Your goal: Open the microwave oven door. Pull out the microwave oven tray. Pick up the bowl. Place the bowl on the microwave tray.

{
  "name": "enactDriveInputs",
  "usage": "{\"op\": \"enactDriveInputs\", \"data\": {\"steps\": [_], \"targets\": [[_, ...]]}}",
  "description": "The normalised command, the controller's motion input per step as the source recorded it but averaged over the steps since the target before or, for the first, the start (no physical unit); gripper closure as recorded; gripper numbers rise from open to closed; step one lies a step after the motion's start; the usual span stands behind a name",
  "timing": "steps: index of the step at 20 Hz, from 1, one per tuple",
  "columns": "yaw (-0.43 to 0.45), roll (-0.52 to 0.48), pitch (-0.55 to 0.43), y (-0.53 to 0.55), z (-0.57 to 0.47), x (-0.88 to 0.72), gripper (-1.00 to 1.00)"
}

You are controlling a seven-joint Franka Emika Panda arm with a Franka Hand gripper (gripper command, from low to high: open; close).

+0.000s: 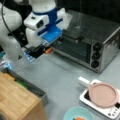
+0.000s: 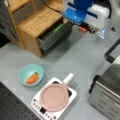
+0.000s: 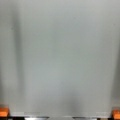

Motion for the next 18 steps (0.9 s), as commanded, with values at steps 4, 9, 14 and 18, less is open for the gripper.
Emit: {"op": "enactDriveInputs", "data": {"steps": [4,9,14,18], "targets": [[0.148,0.332,-0.028,0.06,0.01,-0.04,-1.0],[0.054,0.412,-0.024,0.14,0.03,-0.15,-1.0],[0.015,0.306,-0.03,0.23,-0.01,-0.24,-1.0],[0.019,0.211,-0.057,0.28,-0.07,-0.25,-1.0]]}}
